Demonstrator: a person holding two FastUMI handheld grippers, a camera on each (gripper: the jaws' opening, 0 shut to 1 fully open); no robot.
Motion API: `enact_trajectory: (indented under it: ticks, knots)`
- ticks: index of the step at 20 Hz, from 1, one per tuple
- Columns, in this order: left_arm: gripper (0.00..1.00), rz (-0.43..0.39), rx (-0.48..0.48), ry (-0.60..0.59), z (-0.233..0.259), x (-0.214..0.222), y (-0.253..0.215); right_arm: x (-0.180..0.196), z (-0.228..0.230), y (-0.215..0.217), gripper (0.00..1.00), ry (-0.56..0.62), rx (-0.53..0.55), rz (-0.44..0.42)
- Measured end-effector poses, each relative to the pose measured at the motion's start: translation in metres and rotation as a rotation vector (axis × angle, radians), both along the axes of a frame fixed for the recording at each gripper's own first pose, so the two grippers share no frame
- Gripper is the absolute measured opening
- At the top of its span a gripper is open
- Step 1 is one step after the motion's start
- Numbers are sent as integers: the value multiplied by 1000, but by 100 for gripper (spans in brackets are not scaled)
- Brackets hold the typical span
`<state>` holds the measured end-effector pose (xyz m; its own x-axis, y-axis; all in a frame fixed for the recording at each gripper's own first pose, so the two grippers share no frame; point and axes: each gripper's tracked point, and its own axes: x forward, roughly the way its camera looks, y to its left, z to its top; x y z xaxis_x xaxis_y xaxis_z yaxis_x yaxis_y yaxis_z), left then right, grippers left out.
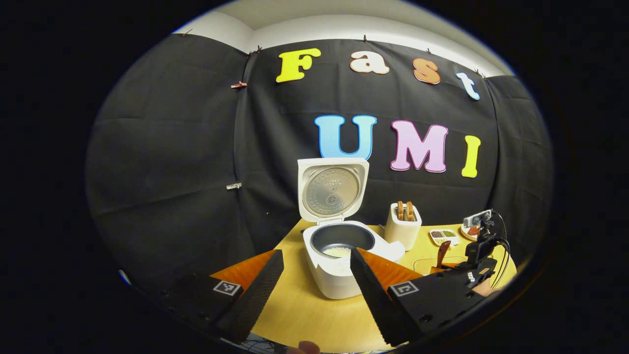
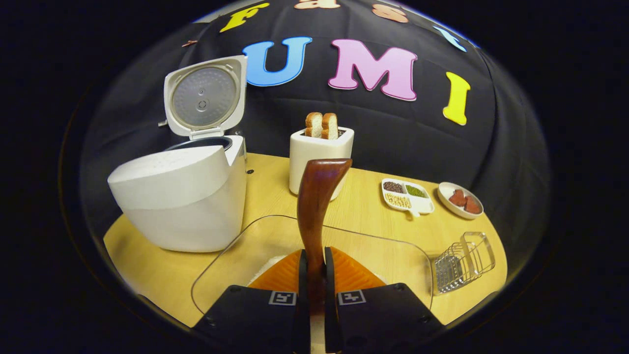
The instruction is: Close the left gripper, press the button to open the rice cooker; take a wooden spoon from the chopstick holder with the right hand, scoop a spoonful of rice and pour it into the rice cooker, then put the wooden spoon back into the chopstick holder.
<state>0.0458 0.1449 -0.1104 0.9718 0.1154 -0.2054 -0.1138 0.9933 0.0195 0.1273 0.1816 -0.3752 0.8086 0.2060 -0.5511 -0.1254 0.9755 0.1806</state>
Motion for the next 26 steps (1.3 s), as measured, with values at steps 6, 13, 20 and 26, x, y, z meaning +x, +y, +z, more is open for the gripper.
enact_trajectory:
  ticks: [6, 13, 20, 26]
  knots:
    - [95, 4, -12, -1, 1, 6, 7, -4, -3, -16, 16, 122, 292, -218]
    - [95, 3, -10, -11, 7, 6, 13, -4, -2, -16, 16, 208, 582, -319]
    - [95, -2, -21, -33, 15, -1, 12, -9, 24, -46, 16, 196, 790, -410]
    - [95, -13, -24, -50, 22, -12, 8, -10, 54, -84, 16, 155, 900, -439]
